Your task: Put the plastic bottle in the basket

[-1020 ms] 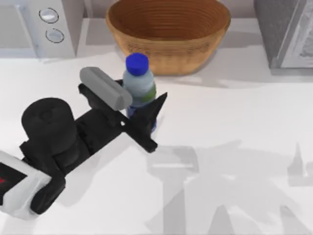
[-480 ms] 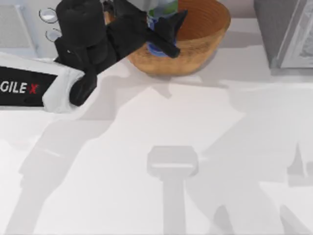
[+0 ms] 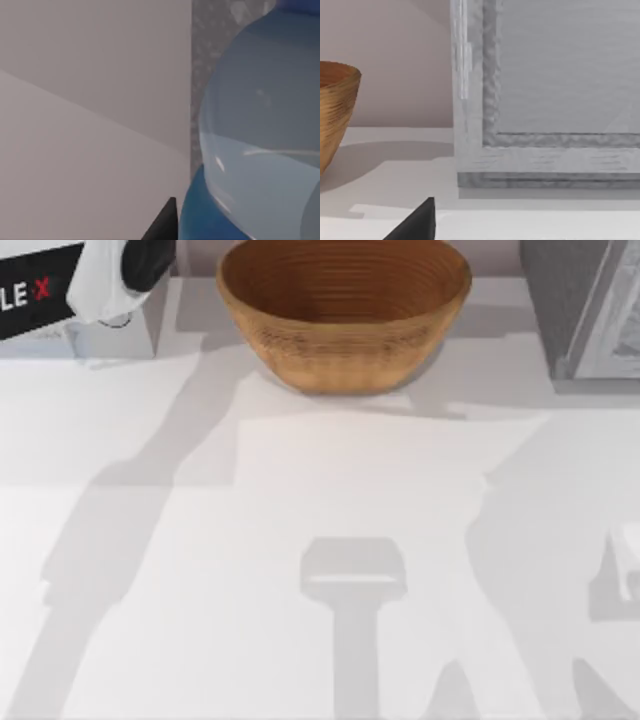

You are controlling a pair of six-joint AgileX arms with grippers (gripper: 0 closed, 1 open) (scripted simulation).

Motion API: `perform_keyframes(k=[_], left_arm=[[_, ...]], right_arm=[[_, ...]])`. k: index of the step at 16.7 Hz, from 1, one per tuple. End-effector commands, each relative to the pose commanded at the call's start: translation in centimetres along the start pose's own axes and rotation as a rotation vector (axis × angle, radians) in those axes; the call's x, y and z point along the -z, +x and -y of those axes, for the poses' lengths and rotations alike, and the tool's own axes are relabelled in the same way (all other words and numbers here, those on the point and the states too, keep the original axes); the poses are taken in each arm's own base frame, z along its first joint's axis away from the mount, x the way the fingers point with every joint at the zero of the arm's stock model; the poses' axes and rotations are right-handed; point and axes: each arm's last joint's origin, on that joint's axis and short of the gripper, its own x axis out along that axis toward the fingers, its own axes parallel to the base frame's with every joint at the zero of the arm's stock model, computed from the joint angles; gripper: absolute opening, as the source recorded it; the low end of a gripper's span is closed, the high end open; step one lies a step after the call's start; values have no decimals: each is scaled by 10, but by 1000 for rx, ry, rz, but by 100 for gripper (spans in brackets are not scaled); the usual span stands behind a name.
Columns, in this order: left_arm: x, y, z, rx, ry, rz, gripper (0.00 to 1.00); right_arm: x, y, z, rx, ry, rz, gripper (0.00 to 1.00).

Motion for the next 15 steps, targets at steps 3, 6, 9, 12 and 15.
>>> perform_keyframes(k=[3,6,9,12,15], left_arm=[[-3,0,-3,-1,0,-2,0],[-5,1,0,3,4,4,0],[5,17,0,8,2,0,0],[22,39,-2,2,-1,-4,0],[33,53,-2,-1,-1,-3,0]], right_arm=[[0,0,0,0,0,0,100],[0,0,0,0,0,0,100],[0,0,0,0,0,0,100],[0,0,0,0,0,0,100],[0,0,0,0,0,0,100]])
